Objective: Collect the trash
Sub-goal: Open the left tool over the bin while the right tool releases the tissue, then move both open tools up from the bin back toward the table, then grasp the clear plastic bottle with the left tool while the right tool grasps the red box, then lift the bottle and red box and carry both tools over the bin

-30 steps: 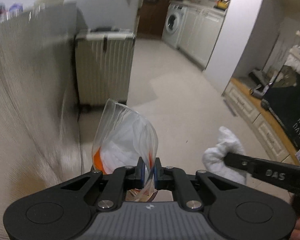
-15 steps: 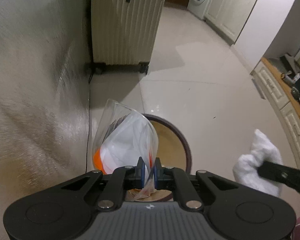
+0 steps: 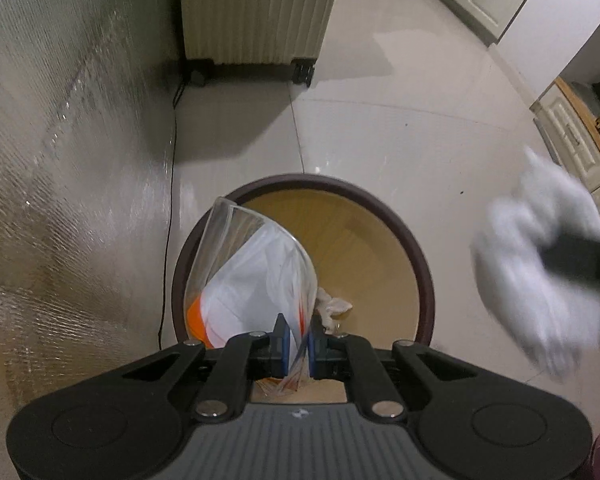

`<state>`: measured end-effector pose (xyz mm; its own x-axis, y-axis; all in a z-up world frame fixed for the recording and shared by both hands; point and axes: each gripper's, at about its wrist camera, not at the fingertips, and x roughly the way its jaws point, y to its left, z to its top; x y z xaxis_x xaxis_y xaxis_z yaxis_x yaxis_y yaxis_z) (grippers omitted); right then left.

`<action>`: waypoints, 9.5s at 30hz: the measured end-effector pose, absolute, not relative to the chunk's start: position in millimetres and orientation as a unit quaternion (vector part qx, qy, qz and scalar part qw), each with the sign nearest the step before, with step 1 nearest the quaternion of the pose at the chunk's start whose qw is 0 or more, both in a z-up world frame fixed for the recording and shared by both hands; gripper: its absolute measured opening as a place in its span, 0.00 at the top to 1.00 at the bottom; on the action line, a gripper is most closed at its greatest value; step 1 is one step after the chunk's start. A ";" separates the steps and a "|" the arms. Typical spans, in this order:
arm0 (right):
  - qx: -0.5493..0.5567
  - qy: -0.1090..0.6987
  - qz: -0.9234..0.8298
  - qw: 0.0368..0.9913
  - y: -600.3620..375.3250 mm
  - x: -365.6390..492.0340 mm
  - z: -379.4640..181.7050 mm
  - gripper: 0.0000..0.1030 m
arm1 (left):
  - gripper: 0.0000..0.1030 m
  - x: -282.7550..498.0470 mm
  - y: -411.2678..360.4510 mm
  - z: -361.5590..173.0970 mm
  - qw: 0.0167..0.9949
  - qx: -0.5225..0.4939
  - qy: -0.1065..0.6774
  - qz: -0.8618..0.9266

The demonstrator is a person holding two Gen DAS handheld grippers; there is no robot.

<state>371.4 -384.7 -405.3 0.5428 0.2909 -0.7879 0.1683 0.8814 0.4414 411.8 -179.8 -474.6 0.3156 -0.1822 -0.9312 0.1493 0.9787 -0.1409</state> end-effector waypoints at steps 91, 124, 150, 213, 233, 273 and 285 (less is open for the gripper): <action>0.060 0.402 -0.020 0.913 -381.2 197.4 -248.0 0.00 | 0.00 247.0 -135.2 -250.8 0.889 0.005 0.441 -0.124; 0.026 0.189 0.027 0.981 -323.2 125.0 -62.5 0.00 | 0.00 139.2 -69.5 -54.9 0.971 -0.016 0.213 -0.109; -0.016 0.151 0.150 0.977 -166.3 172.8 -16.9 0.00 | 0.00 125.2 77.3 -12.0 0.984 -0.012 0.172 0.050; -0.026 0.297 0.167 0.940 -3.4 474.7 -75.5 0.00 | 0.00 299.5 408.7 -36.4 0.957 0.043 0.258 0.126; -0.049 0.338 0.161 0.926 23.8 486.7 -94.1 0.11 | 0.33 341.2 436.1 -50.5 0.923 0.052 0.349 0.154; -0.034 0.231 0.226 0.946 -53.5 311.2 -31.3 0.12 | 0.38 218.8 249.7 -1.1 0.956 -0.003 0.268 0.119; -0.013 0.189 0.217 0.958 -122.6 258.3 -13.8 0.12 | 0.38 188.8 148.4 10.3 0.973 0.000 0.226 0.055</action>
